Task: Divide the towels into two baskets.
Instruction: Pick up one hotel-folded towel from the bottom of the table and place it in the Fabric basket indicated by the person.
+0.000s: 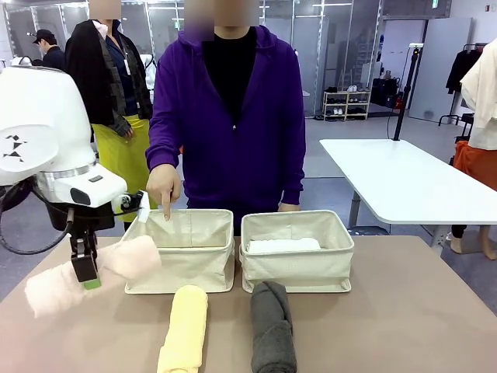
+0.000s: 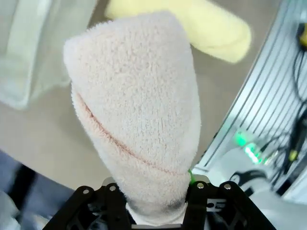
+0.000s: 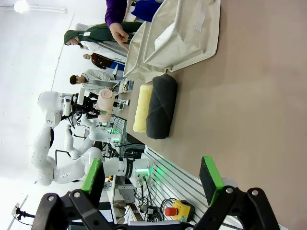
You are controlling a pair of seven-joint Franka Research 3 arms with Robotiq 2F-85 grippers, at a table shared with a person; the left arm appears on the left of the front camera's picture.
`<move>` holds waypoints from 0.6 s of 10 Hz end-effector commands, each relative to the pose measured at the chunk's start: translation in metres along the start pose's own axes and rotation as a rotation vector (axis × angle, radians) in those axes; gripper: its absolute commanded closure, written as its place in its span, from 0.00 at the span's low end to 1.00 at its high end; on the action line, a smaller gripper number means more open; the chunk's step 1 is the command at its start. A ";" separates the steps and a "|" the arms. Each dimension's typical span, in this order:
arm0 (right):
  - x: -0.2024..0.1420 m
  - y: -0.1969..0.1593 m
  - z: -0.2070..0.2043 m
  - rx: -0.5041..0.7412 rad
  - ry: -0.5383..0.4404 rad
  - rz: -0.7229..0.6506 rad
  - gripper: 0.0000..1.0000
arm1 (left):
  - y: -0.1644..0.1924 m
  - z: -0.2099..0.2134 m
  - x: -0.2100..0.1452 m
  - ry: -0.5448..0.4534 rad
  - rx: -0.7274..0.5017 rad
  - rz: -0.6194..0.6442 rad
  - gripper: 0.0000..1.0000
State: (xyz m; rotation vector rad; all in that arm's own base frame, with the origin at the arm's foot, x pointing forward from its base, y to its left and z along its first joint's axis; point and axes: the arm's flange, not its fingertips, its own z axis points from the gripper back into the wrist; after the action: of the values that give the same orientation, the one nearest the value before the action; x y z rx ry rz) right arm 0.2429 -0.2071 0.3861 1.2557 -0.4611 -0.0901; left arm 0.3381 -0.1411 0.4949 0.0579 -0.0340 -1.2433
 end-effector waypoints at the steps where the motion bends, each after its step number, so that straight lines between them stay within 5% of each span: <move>1: -0.002 0.003 0.002 -0.004 0.009 0.010 0.00 | 0.002 -0.005 0.006 0.001 0.097 -0.375 0.81; 2: -0.002 0.003 0.002 -0.004 0.009 0.010 0.00 | -0.005 -0.005 0.006 -0.017 0.062 -0.351 0.81; 3: -0.002 0.003 0.002 -0.004 0.009 0.010 0.00 | -0.004 -0.003 0.011 0.017 0.018 -0.180 0.81; 6: -0.002 0.003 0.002 -0.004 0.009 0.010 0.00 | -0.004 -0.003 0.011 0.017 0.018 -0.180 0.81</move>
State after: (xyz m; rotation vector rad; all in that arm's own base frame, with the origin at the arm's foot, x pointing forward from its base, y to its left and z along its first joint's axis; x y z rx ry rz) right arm 0.2429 -0.2071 0.3861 1.2556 -0.4611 -0.0900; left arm 0.3400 -0.1507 0.4883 0.0983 -0.0261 -1.4511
